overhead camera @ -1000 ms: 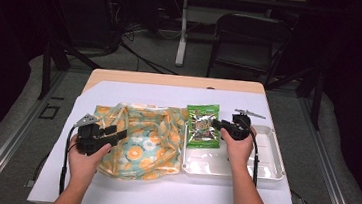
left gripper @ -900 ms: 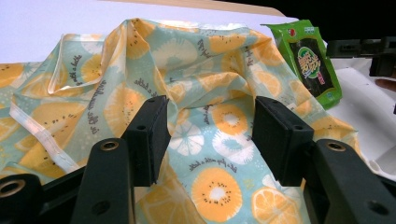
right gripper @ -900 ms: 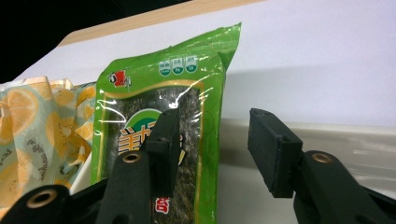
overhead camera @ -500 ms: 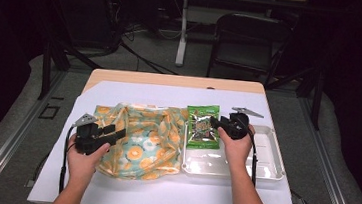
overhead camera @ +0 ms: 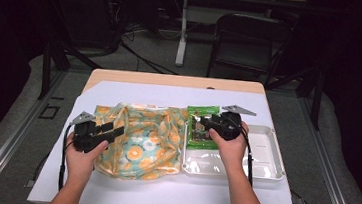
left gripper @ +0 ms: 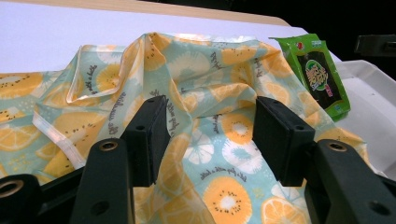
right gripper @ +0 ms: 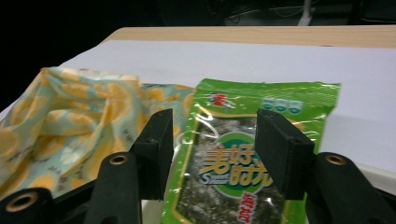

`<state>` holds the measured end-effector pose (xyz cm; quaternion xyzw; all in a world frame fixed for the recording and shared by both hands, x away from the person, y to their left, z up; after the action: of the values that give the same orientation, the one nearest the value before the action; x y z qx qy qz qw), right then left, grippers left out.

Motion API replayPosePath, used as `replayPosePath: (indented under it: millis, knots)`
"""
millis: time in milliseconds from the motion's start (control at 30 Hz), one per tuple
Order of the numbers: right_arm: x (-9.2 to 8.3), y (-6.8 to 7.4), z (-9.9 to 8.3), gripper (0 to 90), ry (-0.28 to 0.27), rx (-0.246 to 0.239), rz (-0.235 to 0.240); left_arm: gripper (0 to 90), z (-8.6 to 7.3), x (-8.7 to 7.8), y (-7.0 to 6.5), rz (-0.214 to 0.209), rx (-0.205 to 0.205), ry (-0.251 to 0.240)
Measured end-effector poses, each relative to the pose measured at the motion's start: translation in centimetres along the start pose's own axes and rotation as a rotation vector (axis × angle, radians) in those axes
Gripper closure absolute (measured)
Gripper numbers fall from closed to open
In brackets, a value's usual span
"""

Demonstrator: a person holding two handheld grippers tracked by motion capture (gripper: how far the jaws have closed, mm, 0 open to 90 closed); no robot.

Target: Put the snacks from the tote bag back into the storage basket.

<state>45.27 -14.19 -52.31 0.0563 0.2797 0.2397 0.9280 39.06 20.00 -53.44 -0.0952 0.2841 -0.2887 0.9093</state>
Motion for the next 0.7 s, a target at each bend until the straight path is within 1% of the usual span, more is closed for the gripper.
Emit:
replayPosePath:
  millis: [67, 167, 233, 333, 600, 700]
  knots:
    - [-0.1, 0.8, 0.0, 46.5, -0.005, -0.016, 0.017, 45.4, 0.1, 0.0, 0.1, 0.001, 0.004, 0.001]
    - [-0.5, 1.8, 0.1, 45.5, -0.001, -0.056, 0.038, 45.4, 0.3, 0.1, 0.2, -0.001, 0.001, -0.006]
    - [-0.6, 2.6, 0.1, 44.4, -0.017, -0.069, 0.051, 45.4, 0.4, 0.2, 0.3, -0.001, -0.005, -0.010]
    - [-0.9, 3.8, 0.0, 43.9, -0.019, -0.095, 0.077, 45.4, 0.4, 0.4, 0.4, -0.006, -0.009, -0.010]
    - [-0.9, 7.3, -1.0, 41.0, 0.030, -0.215, 0.148, 45.1, 0.3, 1.1, 0.5, -0.010, -0.012, -0.005]
    - [-0.7, 8.3, -1.5, 40.8, 0.037, -0.241, 0.160, 44.9, 0.3, 1.2, 0.5, -0.010, -0.015, -0.005]
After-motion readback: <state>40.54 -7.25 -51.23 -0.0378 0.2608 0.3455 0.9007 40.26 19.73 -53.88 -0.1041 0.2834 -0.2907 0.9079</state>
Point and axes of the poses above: each handheld gripper's, and its own axes: x roughly forward along the jaws, z roughly out of its top, y roughly to its left, the point moved 7 cm from there along x, roughly forward along the jaws, and after that the axes turned 2 degrees about -z, right-handed, at the moved point
